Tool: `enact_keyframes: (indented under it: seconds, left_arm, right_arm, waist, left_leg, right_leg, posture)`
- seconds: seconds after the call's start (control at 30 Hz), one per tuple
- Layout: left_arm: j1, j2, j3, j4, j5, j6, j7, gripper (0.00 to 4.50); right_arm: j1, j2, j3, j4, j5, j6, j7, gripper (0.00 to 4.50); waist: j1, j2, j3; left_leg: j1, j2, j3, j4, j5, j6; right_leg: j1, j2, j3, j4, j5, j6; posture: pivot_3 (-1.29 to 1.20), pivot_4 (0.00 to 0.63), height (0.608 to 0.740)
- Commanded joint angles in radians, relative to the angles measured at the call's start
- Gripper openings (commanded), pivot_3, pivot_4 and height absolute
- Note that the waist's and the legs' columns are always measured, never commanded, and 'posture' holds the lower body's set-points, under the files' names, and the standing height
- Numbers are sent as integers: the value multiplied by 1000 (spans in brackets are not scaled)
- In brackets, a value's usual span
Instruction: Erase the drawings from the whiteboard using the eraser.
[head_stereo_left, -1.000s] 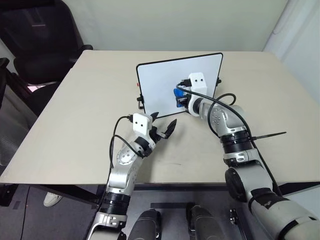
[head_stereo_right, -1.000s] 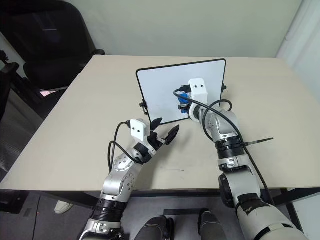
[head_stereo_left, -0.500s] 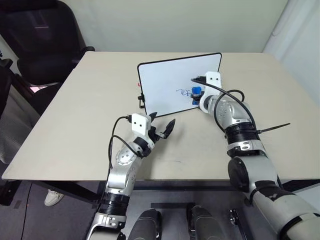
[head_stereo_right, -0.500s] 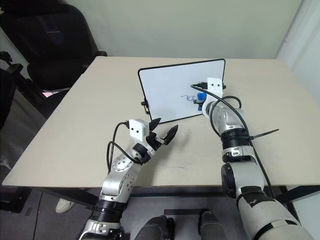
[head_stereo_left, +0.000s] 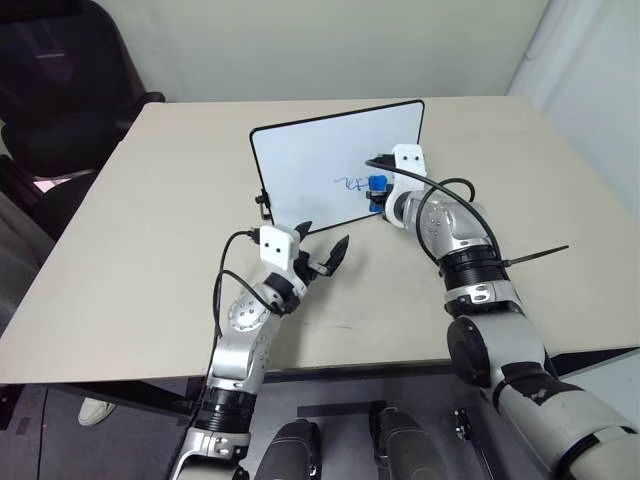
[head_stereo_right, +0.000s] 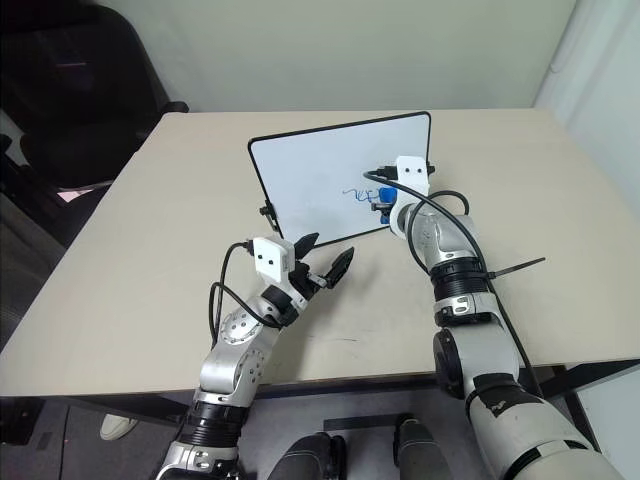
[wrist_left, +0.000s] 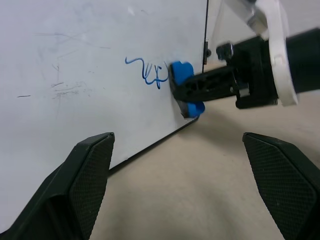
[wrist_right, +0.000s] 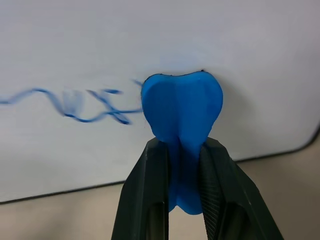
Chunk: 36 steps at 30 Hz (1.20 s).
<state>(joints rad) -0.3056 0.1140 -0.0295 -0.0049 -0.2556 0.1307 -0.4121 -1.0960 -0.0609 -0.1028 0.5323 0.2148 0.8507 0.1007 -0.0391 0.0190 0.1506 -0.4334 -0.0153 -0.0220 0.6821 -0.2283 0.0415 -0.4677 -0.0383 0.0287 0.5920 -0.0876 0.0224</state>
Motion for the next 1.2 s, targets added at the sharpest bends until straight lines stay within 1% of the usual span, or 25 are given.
enact_keyframes:
  seconds: [0.03, 0.2, 0.33, 0.53, 0.63, 0.7, 0.8, 0.87, 0.93, 1.07, 1.2]
  left_arm:
    - [3, 2, 10, -56, -15, -2, -1, 4500]
    - [8, -1, 6, -58, -16, -1, -2, 4500]
    - [10, -3, 3, -57, -15, -3, -3, 4500]
    - [3, -5, 1, -48, -12, -6, -6, 4500]
    - [-1, -2, 3, -43, -12, -4, -8, 4500]
    - [-3, 0, 4, -42, -12, -4, -9, 4500]
    - [-5, 4, 6, -40, -9, -4, -7, 4500]
    - [-6, 7, 8, -40, -9, -3, -6, 4500]
    - [-8, 9, 9, -38, -10, -3, -6, 4500]
    - [-10, 11, 11, -38, -10, -2, -4, 4500]
    - [-10, 13, 11, -40, -9, -2, -2, 4500]
  right_arm:
    - [-19, 42, 38, -141, 49, 56, 58, 443]
    - [2, 69, 91, -278, 81, 150, 115, 443]
    - [32, 65, 137, -327, 81, 174, 149, 443]
    - [9, 32, 31, -136, 27, 91, 29, 443]
    - [-26, -1, -44, -37, 23, 22, -31, 443]
    - [-44, -17, -71, 8, 27, -9, -48, 443]
    - [-58, -32, -86, 50, 28, -39, -56, 443]
    - [-62, -35, -88, 69, 26, -51, -61, 443]
    - [-63, -40, -92, 92, 22, -57, -68, 443]
    - [-65, -44, -79, 133, 8, -60, -74, 443]
    - [-65, -11, -48, 95, 22, -43, -28, 443]
  waist:
    - [0, 0, 0]
    - [7, 0, 0]
    - [23, 0, 0]
    - [36, 0, 0]
    - [36, 0, 0]
    - [36, 0, 0]
    - [35, -1, 0]
    - [35, -1, 0]
    - [33, -1, 0]
    - [31, -1, 0]
    - [27, -1, 0]
  left_leg:
    - [0, 0, 0, 0, 0, 0]
    - [-1, 1, -1, 0, 0, 0]
    - [-2, 0, -1, 2, -1, -1]
    - [-3, 0, -1, 3, -3, -1]
    - [-2, 0, -1, 3, -3, -1]
    - [-2, 0, -1, 3, -1, -1]
    - [-2, 0, 0, 3, 0, -6]
    - [-2, 0, 0, 3, -1, -9]
    - [-1, 0, 0, 3, -2, -10]
    - [-1, 0, -1, 3, -1, -10]
    - [-1, 0, 0, 3, 2, -4]
  right_leg:
    - [0, 0, 0, 0, 0, -1]
    - [-1, 1, -1, 0, 0, -1]
    - [0, 1, -1, -1, -2, -2]
    - [0, 0, -1, -1, -3, -2]
    - [0, 0, -1, 0, -3, -3]
    - [0, 0, -1, 1, -1, -5]
    - [0, 0, -1, 1, 2, -7]
    - [0, 0, -1, 0, 1, -2]
    - [0, 0, -1, 1, 2, -1]
    - [0, 0, -1, 1, 4, 2]
    - [0, 0, -1, 1, 4, 2]
  posture:
    - [0, 150, 740]
    - [0, 150, 740]
    - [0, 150, 740]
    - [0, 150, 740]
    - [0, 150, 740]
    - [0, 150, 740]
    - [0, 150, 740]
    - [0, 150, 740]
    - [0, 150, 740]
    - [0, 150, 740]
    - [0, 150, 740]
